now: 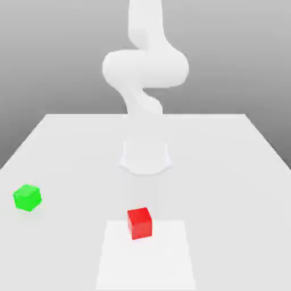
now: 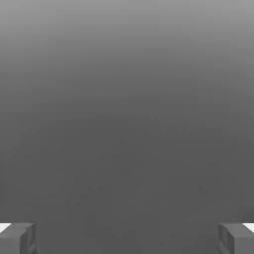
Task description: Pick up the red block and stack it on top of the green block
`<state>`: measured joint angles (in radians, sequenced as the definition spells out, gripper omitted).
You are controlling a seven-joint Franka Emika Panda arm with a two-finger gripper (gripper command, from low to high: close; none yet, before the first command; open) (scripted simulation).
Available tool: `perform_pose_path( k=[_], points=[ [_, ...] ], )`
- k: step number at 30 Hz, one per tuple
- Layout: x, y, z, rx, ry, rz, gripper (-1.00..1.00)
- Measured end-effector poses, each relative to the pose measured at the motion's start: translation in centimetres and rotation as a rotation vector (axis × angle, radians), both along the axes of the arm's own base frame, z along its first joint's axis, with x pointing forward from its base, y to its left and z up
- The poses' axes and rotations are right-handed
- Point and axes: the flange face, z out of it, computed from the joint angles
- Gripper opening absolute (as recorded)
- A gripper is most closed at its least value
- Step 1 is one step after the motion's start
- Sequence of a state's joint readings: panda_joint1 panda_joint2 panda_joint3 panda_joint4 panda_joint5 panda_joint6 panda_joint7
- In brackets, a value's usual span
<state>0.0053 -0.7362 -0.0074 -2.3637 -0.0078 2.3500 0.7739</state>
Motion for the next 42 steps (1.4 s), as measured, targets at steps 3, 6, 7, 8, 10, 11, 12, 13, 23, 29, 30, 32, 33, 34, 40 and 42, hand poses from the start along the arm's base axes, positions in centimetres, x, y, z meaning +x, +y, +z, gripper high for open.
perform_pose_path(
  k=[3, 6, 7, 8, 10, 11, 12, 13, 23, 29, 30, 32, 33, 34, 40, 42],
  points=[
    [2.9, -0.3, -7.4, -0.027, 0.112, 0.031, 0.00],
    [4.4, -0.5, -14.9, -0.049, 0.223, 0.064, 0.00],
    [4.6, -0.6, -17.4, -0.055, 0.260, 0.076, 0.00],
    [4.7, -0.7, -19.9, -0.061, 0.297, 0.088, 0.00],
    [4.3, -0.8, -25.0, -0.071, 0.373, 0.114, 0.00],
    [3.9, -0.9, -27.5, -0.076, 0.413, 0.128, 0.00],
    [3.3, -1.0, -30.0, -0.080, 0.453, 0.142, 0.00],
    [2.6, -1.0, -32.5, -0.083, 0.494, 0.158, 0.00],
    [-3.4, -1.2, -50.3, -0.092, 0.718, 0.247, 0.00],
    [-3.5, -1.3, -51.7, -0.091, 0.719, 0.246, -1.00],
    [-3.5, -1.3, -51.7, -0.091, 0.719, 0.246, -1.00],
    [-3.5, -1.2, -51.6, -0.091, 0.719, 0.246, -1.00],
    [-3.5, -1.2, -51.0, -0.091, 0.719, 0.247, -1.00],
    [-3.4, -1.2, -50.3, -0.091, 0.719, 0.247, -1.00],
    [-3.5, -1.8, -45.6, -0.084, 0.720, 0.229, -1.00],
    [-3.3, -4.0, -45.0, -0.055, 0.721, 0.153, -1.00]
  ],
)
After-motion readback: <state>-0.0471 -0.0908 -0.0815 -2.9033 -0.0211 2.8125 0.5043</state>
